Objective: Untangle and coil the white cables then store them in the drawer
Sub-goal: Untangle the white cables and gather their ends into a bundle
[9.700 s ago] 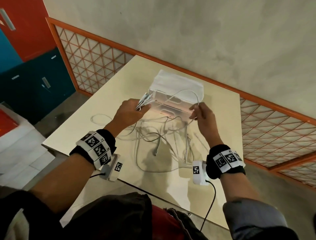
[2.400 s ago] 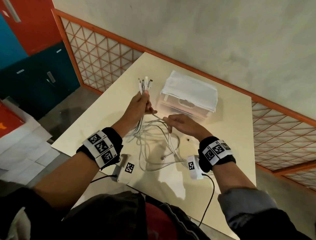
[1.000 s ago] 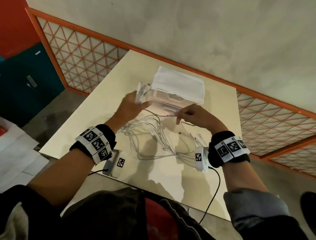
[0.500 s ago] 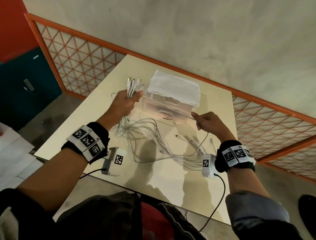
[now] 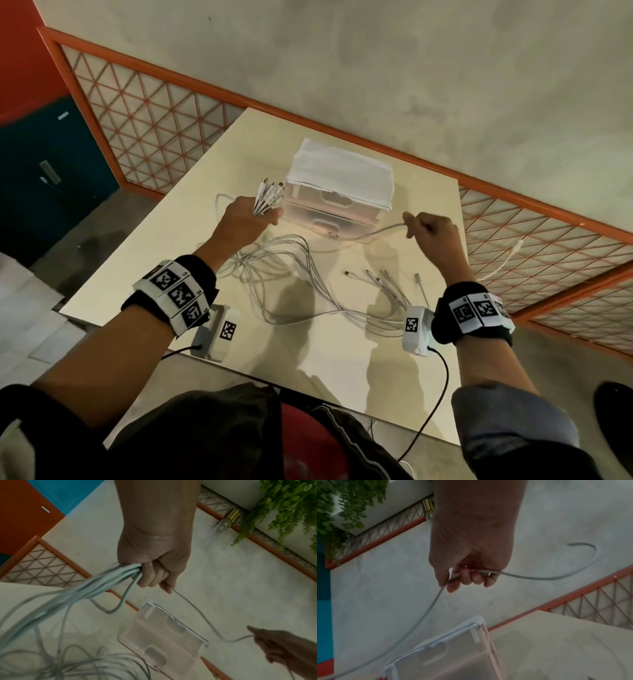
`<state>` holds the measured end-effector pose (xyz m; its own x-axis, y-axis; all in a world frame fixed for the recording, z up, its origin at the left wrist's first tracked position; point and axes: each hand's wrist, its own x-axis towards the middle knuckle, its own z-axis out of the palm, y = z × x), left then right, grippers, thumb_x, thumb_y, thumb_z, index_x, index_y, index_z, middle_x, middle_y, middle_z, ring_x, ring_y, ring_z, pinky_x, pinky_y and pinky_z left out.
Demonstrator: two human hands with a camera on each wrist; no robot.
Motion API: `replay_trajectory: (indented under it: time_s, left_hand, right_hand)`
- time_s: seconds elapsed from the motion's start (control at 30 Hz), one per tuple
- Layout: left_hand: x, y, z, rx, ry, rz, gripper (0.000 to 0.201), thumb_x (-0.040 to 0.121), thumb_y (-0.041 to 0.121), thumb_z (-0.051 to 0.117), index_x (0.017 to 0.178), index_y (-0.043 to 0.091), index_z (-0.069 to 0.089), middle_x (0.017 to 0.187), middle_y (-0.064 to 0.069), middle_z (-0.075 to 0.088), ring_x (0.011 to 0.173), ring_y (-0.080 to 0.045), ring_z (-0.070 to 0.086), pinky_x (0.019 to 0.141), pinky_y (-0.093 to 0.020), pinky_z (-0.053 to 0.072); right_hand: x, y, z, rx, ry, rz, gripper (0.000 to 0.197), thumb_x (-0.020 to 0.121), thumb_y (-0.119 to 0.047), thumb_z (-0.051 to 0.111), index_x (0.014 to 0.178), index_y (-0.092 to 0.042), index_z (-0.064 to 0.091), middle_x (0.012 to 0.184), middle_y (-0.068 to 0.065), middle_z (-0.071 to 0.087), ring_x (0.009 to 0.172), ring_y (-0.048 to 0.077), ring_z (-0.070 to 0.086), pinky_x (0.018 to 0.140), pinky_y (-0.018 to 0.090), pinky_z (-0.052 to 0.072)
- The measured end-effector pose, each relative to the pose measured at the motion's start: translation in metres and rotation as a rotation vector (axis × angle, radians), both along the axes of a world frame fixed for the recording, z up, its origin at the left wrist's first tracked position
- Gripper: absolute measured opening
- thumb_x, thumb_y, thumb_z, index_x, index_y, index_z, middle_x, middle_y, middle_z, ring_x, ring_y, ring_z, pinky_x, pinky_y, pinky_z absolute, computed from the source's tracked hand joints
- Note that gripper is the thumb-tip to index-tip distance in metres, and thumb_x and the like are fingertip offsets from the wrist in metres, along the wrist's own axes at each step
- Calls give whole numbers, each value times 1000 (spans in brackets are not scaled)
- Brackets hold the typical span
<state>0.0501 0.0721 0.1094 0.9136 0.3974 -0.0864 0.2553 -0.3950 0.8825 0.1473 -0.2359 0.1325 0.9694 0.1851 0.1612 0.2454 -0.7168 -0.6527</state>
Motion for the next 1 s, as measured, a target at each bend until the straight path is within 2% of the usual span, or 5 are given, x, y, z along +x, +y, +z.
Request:
replay_trajectory:
  time_s: [0.2, 0.3, 0.5, 0.77, 1.0]
  left_hand:
    - [0, -11, 1, -9, 4, -126, 31, 76, 30, 69, 86, 1, 70, 71, -7, 59, 54, -12, 47, 51, -19, 35]
    - [-3, -22, 14, -114, 29, -276, 26, 88, 33, 63, 70, 15, 61, 53, 5, 49, 48, -9, 43, 48, -18, 32]
    - [-3, -46, 28, -368, 73, -547, 35, 98, 37, 44, 69, 21, 35, 55, 8, 27, 46, -8, 19, 40, -17, 16]
    - [-3, -54, 33, -456, 44, -635, 31, 101, 39, 31, 80, 19, 40, 59, 6, 27, 46, -6, 19, 40, -16, 19]
    - [-4, -62, 37, -338, 56, -641, 28, 102, 36, 28, 91, 18, 47, 63, 4, 32, 50, -7, 26, 48, -17, 28]
  right_hand:
    - [-12, 0, -40, -213, 396, 105, 19, 88, -25, 63, 86, -10, 74, 72, 5, 66, 76, 21, 63, 67, 19, 43]
    - [-9, 10, -44, -257, 403, 101, 21, 85, -14, 66, 106, -12, 68, 96, 10, 72, 96, 23, 66, 83, 21, 42]
    - [-20, 56, 8, 233, 367, 317, 27, 98, -27, 47, 109, -10, 65, 87, 1, 68, 74, 13, 66, 71, 25, 52]
    - [-28, 81, 39, 536, 340, 414, 25, 87, -5, 64, 109, 7, 63, 84, 11, 68, 70, 7, 67, 69, 17, 53]
    - [-34, 79, 43, 639, 352, 415, 22, 89, -5, 61, 110, -4, 66, 85, 12, 69, 74, 11, 69, 72, 19, 55]
